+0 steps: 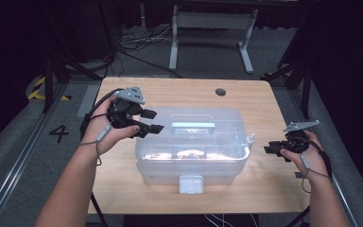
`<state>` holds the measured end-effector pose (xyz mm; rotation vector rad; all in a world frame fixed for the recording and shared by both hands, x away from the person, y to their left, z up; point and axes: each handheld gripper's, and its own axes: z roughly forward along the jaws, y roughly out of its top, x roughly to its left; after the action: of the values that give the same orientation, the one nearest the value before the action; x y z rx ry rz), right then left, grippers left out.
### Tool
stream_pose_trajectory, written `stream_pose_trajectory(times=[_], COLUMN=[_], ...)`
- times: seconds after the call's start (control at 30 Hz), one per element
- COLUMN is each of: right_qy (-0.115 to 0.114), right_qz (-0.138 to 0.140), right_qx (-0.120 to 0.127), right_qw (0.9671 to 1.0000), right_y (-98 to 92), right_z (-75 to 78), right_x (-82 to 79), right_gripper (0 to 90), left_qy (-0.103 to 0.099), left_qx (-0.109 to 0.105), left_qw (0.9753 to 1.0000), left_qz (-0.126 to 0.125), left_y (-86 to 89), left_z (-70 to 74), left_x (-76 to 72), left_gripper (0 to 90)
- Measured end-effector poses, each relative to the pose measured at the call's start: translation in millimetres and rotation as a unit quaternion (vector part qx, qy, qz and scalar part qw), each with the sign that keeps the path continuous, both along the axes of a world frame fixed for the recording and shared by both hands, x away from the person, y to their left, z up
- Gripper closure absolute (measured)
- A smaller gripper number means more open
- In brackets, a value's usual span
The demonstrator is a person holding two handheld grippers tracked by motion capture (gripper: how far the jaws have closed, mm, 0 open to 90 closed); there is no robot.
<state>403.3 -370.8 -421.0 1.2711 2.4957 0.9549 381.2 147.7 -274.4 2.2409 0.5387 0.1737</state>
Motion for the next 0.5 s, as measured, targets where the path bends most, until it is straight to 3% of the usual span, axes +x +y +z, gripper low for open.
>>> stream_pose_trajectory(times=[0.17, 0.33, 0.5], right_qy=[0.003, 0.003, 0.003], right_qz=[-0.004, -0.005, -0.005], right_qx=[0.011, 0.018, 0.017], right_qw=[0.9999, 0.9998, 0.9998], right_y=[0.1, 0.7, 0.8], right_z=[-0.6, -0.6, -0.7], right_x=[0.1, 0.0, 0.0], right_gripper=[60.7, 60.5, 60.7], left_qy=[0.015, 0.011, 0.009], left_qx=[-0.008, -0.001, 0.014], left_qw=[0.9998, 0.9999, 0.9998], left_qz=[-0.011, -0.006, -0.006], left_y=[-14.1, -27.1, -40.4], left_z=[-4.3, -11.1, -18.0], left_x=[5.4, 10.0, 12.2], left_gripper=[36.4, 29.4, 31.5])
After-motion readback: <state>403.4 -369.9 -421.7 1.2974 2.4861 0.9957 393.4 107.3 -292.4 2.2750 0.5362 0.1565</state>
